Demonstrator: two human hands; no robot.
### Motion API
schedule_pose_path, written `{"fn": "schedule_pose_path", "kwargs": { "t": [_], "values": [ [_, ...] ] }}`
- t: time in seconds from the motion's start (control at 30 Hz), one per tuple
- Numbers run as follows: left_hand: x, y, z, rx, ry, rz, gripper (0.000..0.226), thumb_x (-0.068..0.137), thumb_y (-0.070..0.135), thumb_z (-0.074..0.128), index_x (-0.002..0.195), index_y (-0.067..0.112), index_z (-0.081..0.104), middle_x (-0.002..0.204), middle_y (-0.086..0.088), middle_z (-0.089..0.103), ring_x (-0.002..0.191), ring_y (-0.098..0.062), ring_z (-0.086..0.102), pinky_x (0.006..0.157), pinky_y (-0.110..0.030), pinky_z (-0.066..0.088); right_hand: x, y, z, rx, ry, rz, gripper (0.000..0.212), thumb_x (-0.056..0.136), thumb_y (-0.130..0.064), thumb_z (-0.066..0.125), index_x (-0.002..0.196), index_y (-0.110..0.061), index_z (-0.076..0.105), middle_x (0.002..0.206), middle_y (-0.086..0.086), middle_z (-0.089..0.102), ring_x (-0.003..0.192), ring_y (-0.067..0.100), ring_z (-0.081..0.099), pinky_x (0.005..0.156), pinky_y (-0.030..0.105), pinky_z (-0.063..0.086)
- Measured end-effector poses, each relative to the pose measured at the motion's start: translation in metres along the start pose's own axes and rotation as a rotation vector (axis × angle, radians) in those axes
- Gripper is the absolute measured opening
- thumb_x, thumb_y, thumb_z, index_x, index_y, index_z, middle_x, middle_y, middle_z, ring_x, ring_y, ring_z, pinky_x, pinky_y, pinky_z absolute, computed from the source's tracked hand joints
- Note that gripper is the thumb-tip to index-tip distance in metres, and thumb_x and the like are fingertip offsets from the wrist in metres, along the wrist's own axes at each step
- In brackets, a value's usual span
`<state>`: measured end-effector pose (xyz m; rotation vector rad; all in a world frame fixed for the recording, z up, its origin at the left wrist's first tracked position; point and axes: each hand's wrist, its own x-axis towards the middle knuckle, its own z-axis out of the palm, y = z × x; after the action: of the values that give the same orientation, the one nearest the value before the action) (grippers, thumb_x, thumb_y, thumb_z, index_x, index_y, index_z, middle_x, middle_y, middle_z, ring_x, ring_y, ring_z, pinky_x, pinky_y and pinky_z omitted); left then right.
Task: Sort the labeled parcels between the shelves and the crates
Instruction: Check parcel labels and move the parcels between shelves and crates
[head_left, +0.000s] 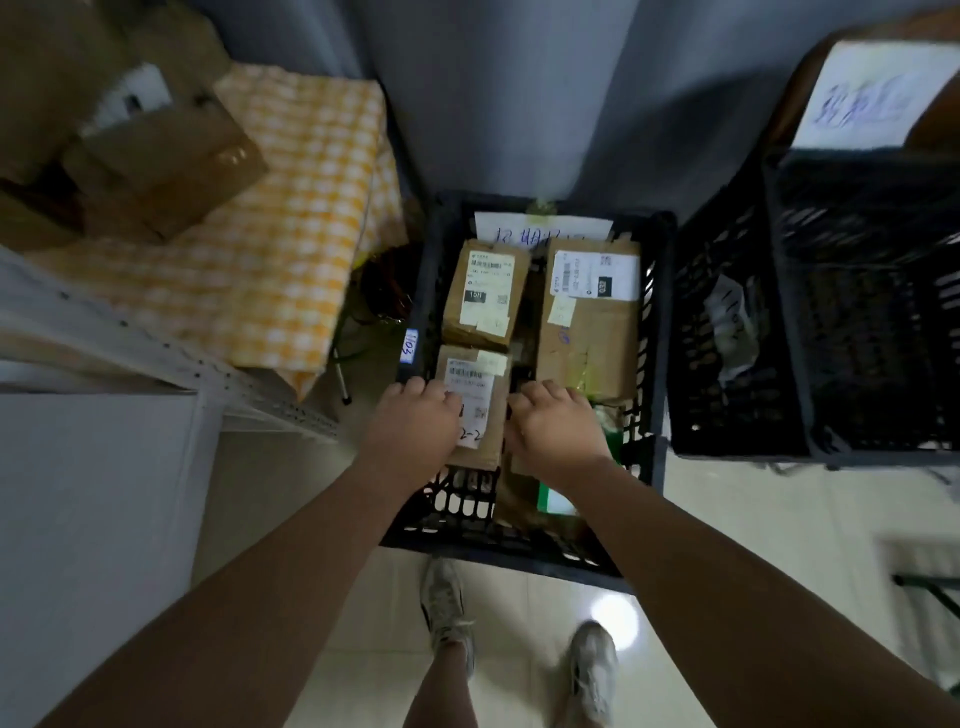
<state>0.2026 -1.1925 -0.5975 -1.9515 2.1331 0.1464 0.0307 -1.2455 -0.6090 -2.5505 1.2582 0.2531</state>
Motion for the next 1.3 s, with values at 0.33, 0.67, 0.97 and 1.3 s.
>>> {"fn": "schedule_pose_path", "kwargs": {
  "t": [0.33,0.67,0.97,1.3],
  "values": [
    [-0.116,0.074,-0.159,0.003,0.284,-0.296,0.039,0.093,0.034,0.043,0.123,0.013,0.056,0.120,-0.008,0.059,0.110,-0.028,0.052,0.090,-0.039,0.039,-0.114,0.006,-0.140,-0.052,0.292,-0.289,0.044,0.096,-0.040,0.037,0.131,-0.017,0.051,0.133,0.004,0.054,0.127,0.025,0.042,0.104,0.038,0.029],
    [-0.283,0.134,-0.288,0.135,0.477,-0.614,0.029,0.082,0.028,0.063,0.104,0.008,0.068,0.102,-0.013,0.068,0.092,-0.034,0.064,0.077,-0.041,0.050,-0.221,-0.063,-0.268,-0.002,0.542,-0.689,0.037,0.097,-0.036,0.039,0.123,-0.016,0.057,0.120,0.002,0.061,0.112,0.025,0.051,0.090,0.038,0.038],
    [-0.462,0.142,-0.346,0.269,0.576,-0.991,0.038,0.091,0.036,0.048,0.121,0.016,0.057,0.120,-0.006,0.060,0.110,-0.029,0.053,0.088,-0.037,0.039,-0.324,-0.204,-0.316,0.167,0.642,-1.073,0.030,0.090,-0.025,0.052,0.110,-0.007,0.066,0.102,0.009,0.068,0.092,0.030,0.061,0.079,0.039,0.049],
    [-0.702,0.205,-0.356,0.374,0.529,-1.389,0.034,0.088,0.029,0.053,0.115,0.012,0.061,0.115,-0.009,0.062,0.102,-0.032,0.056,0.081,-0.038,0.042,-0.480,-0.364,-0.288,0.384,0.566,-1.384,0.028,0.088,-0.019,0.059,0.114,-0.011,0.065,0.110,0.006,0.066,0.102,0.028,0.058,0.081,0.034,0.043]
  ]
}}
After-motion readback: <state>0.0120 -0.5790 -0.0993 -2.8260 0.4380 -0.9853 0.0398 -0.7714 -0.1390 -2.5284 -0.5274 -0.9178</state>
